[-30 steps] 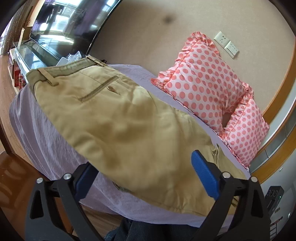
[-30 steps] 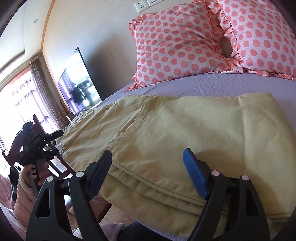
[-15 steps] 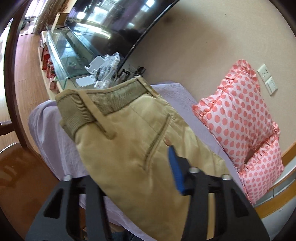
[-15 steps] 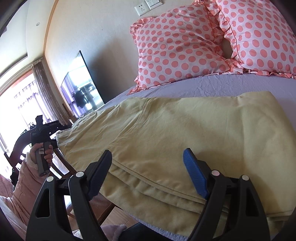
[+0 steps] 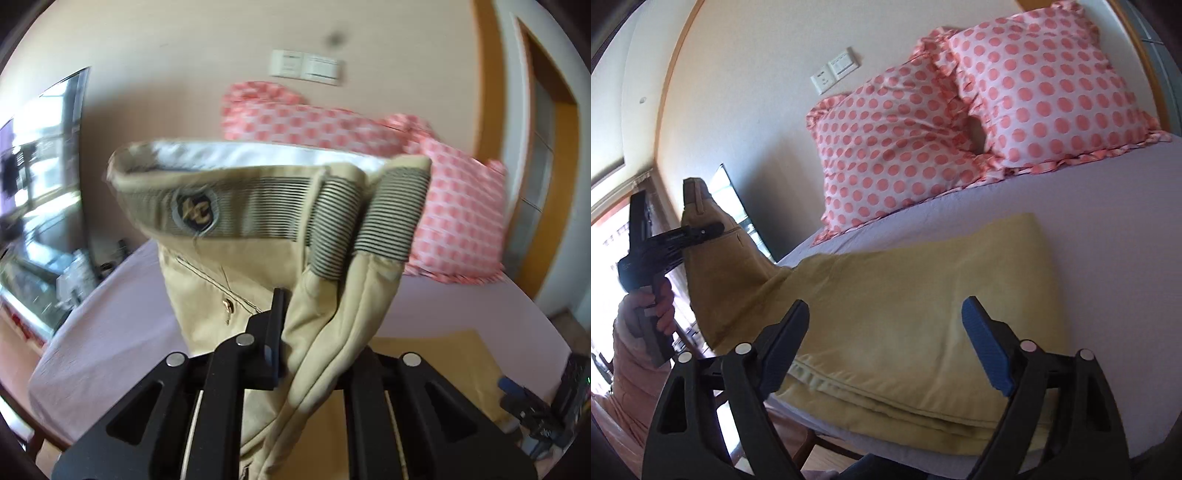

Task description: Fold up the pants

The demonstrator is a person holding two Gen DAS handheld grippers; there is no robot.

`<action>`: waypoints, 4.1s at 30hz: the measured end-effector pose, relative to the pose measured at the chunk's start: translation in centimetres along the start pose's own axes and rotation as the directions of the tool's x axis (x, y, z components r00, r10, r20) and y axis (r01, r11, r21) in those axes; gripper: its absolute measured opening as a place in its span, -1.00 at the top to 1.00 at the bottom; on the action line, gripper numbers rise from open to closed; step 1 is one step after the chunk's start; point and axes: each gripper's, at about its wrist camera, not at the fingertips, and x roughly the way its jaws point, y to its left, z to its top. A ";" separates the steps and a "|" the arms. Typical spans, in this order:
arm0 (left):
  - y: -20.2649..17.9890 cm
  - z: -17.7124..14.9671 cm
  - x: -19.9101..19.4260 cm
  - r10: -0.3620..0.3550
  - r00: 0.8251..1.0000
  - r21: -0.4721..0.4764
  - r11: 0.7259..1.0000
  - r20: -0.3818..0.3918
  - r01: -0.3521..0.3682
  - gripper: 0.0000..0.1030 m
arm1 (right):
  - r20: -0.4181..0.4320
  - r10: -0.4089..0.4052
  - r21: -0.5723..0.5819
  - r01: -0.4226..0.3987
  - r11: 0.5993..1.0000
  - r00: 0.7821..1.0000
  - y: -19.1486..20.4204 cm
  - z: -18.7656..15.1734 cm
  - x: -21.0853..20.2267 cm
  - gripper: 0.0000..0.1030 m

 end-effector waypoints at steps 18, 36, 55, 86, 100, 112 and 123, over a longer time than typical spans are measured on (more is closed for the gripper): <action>-21.6 -13.0 6.3 -0.232 0.935 0.442 0.832 -0.269 0.334 0.68 | 0.026 0.020 0.365 -0.028 0.930 0.999 -8.7 4.5 -4.0 -0.85; 5.5 -4.7 12.6 -0.282 0.854 -0.243 0.951 -0.437 0.190 -0.28 | -0.319 -0.004 0.298 0.104 0.949 0.948 -9.7 6.1 6.8 0.26; 4.2 2.4 19.4 -0.365 0.850 -0.238 0.927 -0.380 0.291 0.93 | -0.203 0.191 0.272 -0.132 0.953 0.960 -8.1 13.1 10.0 0.80; -0.8 -1.8 21.2 -0.110 0.906 -0.062 0.994 -0.408 0.093 -0.47 | -0.325 -0.224 0.197 0.298 0.934 0.919 -8.3 12.7 13.5 -0.66; -2.9 -10.8 9.6 -0.017 0.938 0.001 1.000 -0.347 0.018 -0.91 | -0.222 -0.423 -0.152 0.398 0.905 0.878 1.2 0.4 7.9 -0.97; -4.4 -13.0 8.7 0.085 0.972 0.095 0.993 -0.221 -0.066 -0.97 | -0.106 -0.555 -0.246 0.519 0.819 0.825 3.1 -2.8 8.3 -0.97; -4.6 -13.3 8.5 0.090 0.975 0.100 0.992 -0.201 -0.071 -0.97 | -0.056 -0.547 -0.251 0.519 0.817 0.835 3.1 -3.3 8.1 -0.97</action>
